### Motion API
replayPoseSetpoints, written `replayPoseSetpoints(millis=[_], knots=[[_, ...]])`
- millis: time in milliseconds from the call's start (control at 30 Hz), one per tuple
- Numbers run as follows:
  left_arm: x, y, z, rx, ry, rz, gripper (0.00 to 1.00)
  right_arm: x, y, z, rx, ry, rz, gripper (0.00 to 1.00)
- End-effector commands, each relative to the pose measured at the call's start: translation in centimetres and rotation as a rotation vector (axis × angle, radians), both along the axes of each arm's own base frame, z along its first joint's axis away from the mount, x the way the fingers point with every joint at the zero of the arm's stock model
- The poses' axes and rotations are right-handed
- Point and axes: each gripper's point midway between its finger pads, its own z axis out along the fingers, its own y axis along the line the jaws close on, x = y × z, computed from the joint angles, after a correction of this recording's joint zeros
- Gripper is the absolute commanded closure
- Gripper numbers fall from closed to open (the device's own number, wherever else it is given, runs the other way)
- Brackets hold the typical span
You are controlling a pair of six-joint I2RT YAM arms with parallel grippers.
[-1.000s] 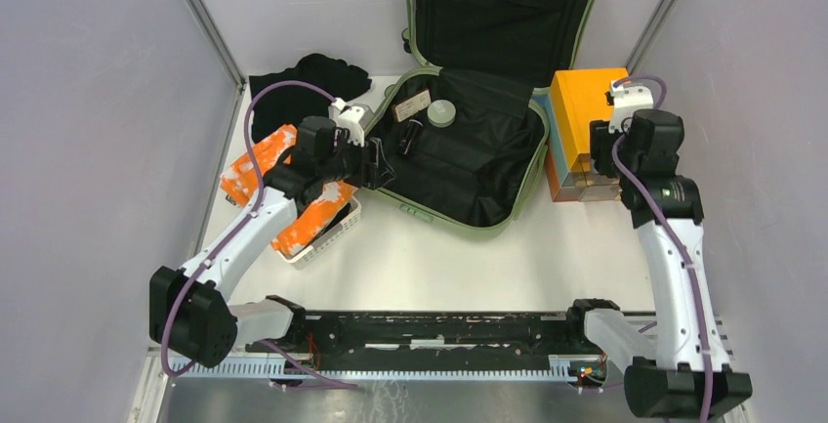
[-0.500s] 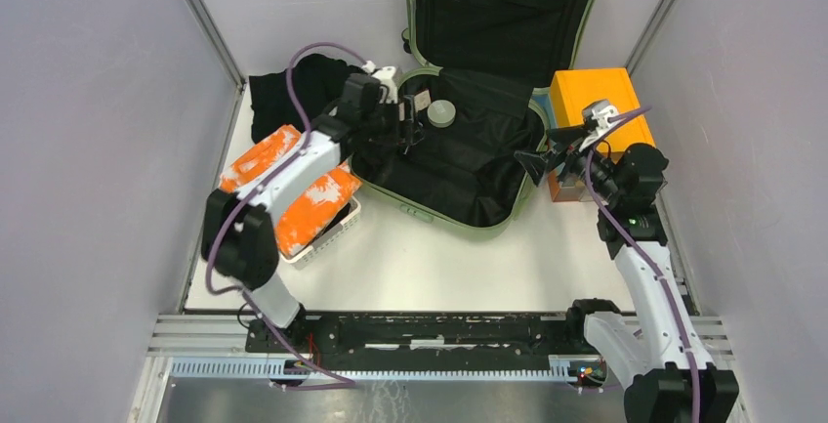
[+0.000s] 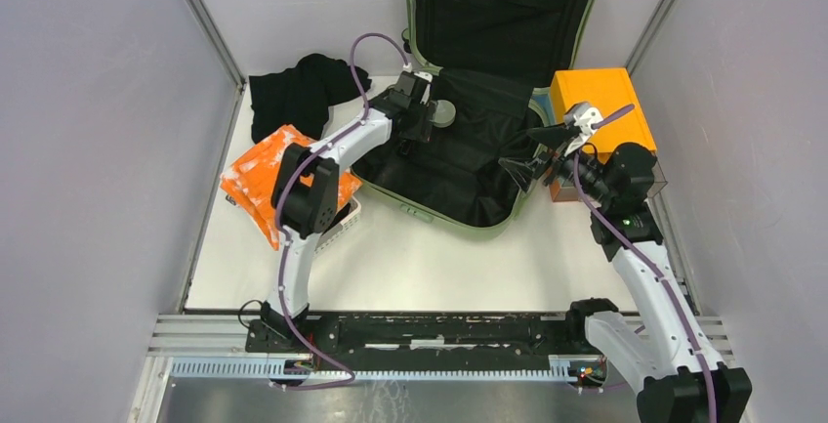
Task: Open, take out, and arrange the luggage
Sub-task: Pick up the personal item from the luggage.
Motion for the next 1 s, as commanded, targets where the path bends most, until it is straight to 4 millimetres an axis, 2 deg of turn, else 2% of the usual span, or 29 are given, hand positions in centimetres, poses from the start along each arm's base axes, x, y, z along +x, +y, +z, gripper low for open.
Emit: replayPoseSetpoints(millis=[0,133,267,433,467,500,533,567,633,700,833,967], knots=[[2.9,0.4,0.7,0.099,-0.077,-0.013,0.24,-0.3,0.0,1.0,-0.008,-0.067,-0.004,0.04],[3.4,-0.1,-0.9,0.11,-0.06,-0.026,0.27,-0.3,0.1,0.6,-0.015,-0.063,-0.002,0.03],[3.3,-0.1,-2.9,0.122,-0.026,-0.037,0.32,-0.3,0.1,0.5,-0.017,-0.057,-0.003,0.03],[3.0,0.0,-4.9,0.15,0.007,-0.054,0.33,-0.3,0.2,0.3,-0.019,-0.052,0.001,0.03],[3.0,-0.1,-5.3,0.151,0.014,-0.063,0.37,-0.3,0.2,0.2,-0.02,-0.051,0.0,0.03],[2.9,-0.1,-5.4,0.152,0.02,-0.07,0.46,-0.3,0.2,0.2,-0.02,-0.049,0.0,0.03],[2.9,-0.2,-5.4,0.15,0.023,-0.074,0.61,-0.3,0.2,0.2,-0.023,-0.052,0.0,0.03],[2.9,-0.3,-5.1,0.145,0.022,-0.074,0.72,-0.3,0.1,0.2,-0.025,-0.052,-0.003,0.03],[2.8,-0.6,-3.9,0.124,0.01,-0.08,0.84,-0.2,0.1,0.1,-0.028,-0.049,-0.007,0.03],[2.7,-1.0,-1.7,0.087,-0.021,-0.089,0.89,-0.2,0.0,-0.1,-0.031,-0.047,-0.01,0.03],[1.7,-2.3,4.0,-0.026,-0.102,-0.148,0.95,-0.2,-0.1,-0.3,-0.034,-0.047,-0.018,0.03],[-1.1,-4.1,10.1,-0.199,-0.181,-0.253,0.98,0.0,-0.4,-0.5,-0.032,-0.044,-0.037,0.03]])
